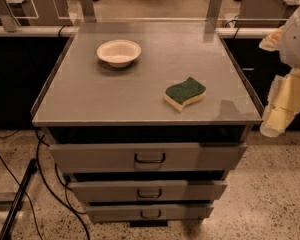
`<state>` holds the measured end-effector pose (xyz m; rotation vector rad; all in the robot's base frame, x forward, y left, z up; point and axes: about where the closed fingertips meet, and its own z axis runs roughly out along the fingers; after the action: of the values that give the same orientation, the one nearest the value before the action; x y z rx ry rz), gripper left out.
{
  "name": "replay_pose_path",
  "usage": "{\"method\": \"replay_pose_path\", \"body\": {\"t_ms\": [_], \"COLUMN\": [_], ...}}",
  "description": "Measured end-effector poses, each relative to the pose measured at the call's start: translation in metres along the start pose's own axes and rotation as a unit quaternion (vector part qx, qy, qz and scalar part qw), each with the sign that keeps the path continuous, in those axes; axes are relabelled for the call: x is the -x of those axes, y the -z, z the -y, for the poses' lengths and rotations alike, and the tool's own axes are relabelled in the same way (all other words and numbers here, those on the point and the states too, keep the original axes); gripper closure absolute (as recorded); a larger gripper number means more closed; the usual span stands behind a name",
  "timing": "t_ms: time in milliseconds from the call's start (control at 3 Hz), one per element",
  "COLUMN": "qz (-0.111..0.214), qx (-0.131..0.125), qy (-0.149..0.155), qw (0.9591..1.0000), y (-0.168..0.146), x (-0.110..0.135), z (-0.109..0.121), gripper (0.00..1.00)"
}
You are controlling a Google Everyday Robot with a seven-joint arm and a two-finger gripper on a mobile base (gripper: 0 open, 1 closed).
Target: Open top drawer
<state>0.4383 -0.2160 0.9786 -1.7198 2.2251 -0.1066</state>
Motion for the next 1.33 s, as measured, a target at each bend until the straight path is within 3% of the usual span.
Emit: {"method": "replay_pose_path", "body": {"t_ms": [333,1000,1333], "qz": [0.000,0.010,0.027], "qx": [0.000,0.002,0.009], "qy": [0.000,-0.004,-0.010], "qw": [1.0000,0.9999,0.9996], "y": [0.000,-0.001,-0.007], "x": [0.000,0.000,0.001], "z": [0.000,-0.005,-0.014], "gripper": [0.00,0.24,0.47]}}
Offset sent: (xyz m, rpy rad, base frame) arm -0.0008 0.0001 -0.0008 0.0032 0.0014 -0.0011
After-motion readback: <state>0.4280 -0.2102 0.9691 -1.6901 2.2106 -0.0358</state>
